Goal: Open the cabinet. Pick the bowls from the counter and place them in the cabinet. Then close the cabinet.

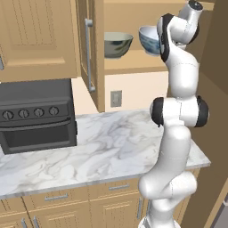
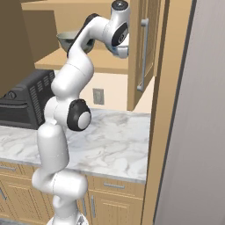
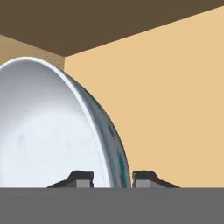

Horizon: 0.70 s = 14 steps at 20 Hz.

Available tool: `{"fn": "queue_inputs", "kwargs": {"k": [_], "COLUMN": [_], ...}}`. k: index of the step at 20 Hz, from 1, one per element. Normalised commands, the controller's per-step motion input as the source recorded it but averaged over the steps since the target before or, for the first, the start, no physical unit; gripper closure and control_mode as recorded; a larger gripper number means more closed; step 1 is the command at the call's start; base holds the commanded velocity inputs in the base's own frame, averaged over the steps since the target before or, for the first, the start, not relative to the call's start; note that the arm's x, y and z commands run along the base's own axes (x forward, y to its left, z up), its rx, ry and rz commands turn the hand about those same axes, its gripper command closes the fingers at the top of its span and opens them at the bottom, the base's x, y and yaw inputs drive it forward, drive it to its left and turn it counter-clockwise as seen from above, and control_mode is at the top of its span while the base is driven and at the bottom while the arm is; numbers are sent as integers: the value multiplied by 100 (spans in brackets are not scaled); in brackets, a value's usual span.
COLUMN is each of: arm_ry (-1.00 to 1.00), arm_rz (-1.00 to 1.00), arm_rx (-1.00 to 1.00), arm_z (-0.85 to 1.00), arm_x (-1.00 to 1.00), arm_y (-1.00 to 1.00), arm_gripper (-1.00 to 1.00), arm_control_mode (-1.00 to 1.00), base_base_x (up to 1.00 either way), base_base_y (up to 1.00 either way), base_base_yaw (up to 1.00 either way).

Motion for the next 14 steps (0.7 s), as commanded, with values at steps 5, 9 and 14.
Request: {"fn": "queue_inputs", "kwargs": {"k": [5, 9, 14], "arm_ry": [-2, -10, -22], "arm_rz": [0, 0, 0], "arm_rx": [0, 0, 0], "arm_z": [-1, -3, 0], "arm_x": [-12, -31, -46], "arm_y": [0, 0, 0], "arm_gripper": [-100, -100, -100], "arm_control_mode": [-100, -100, -100], "base_base_x": [0, 0, 0], "base_base_y": [0, 0, 0], "base_base_yaw": [0, 0, 0]}}
